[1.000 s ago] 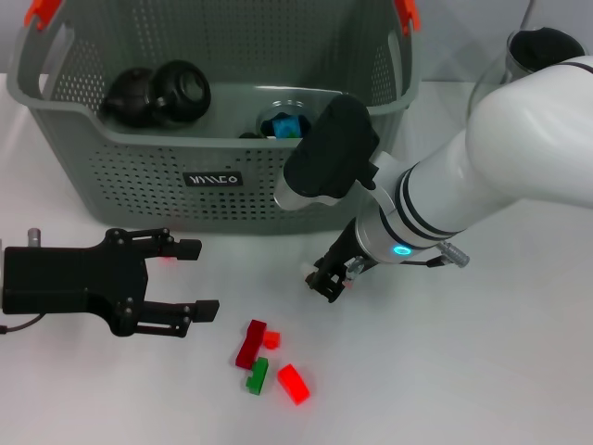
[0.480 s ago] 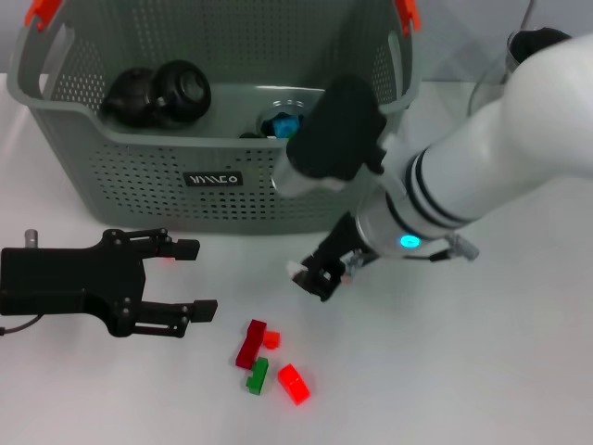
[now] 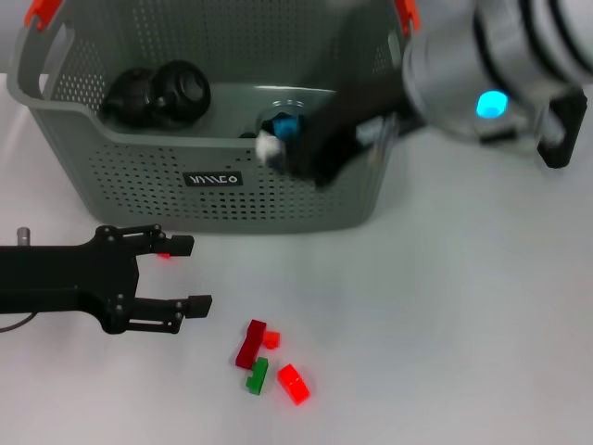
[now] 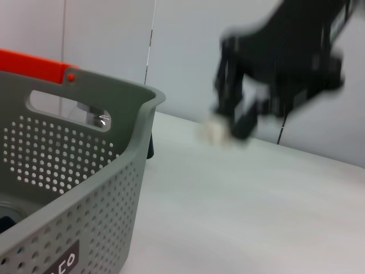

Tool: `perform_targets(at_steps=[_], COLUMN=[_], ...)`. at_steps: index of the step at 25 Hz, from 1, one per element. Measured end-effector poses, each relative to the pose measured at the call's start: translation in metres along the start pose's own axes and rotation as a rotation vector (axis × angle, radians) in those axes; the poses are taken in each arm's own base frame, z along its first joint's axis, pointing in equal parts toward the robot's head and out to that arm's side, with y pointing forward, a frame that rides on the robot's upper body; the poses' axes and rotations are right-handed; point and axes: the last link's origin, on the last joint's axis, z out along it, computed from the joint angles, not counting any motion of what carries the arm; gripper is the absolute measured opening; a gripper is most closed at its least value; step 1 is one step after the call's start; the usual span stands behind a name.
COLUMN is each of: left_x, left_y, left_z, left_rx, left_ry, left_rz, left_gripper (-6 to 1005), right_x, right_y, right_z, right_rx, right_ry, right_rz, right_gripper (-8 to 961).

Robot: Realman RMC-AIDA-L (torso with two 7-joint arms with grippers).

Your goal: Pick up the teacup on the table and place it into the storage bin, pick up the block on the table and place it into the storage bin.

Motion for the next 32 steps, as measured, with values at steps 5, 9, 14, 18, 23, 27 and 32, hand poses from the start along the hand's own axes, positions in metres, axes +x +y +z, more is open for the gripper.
perform_targets(at_steps=[5, 9, 14, 18, 23, 27, 32], left_x=[0.0, 0.001, 0.002, 0.003, 0.003, 0.003, 0.003], left_y=[0.0, 0.0, -0.001, -0.001, -0.001, -0.002, -0.002], left_z=[0.0, 0.0, 0.001, 0.001, 0.001, 0.0, -0.001], left_rx=[-0.001, -0.003, -0.004, -0.004, -0.003, -0.001, 0.003], left_ry=[0.0, 0.0, 0.001, 0.001, 0.0, 0.0, -0.001], left_rz=[0.001, 0.004, 0.006, 0.008, 0.007, 0.007, 0.007], left_gripper=[840, 840, 840, 840, 840, 840, 840], right_x=[-0.026, -0.039, -0.038, -0.031, -0.028, -0.032, -0.04], right_y=[-0.017, -0.035, -0.065, -0.086, -0.096, -0.095, -0.09], right_z=[-0.02, -0.026, -0.007, 0.02, 0.036, 0.034, 0.017], right_rx=[0.074, 0.17, 0.278, 0.31, 0.323, 0.329, 0.35], right_ry=[-0.091, -0.132, -0.07, -0.008, 0.004, -0.004, -0.07], right_rz=[-0.027, -0.039, -0.026, -0.015, -0.016, -0.044, -0.066], right_gripper=[157, 158, 152, 121, 35, 43, 124])
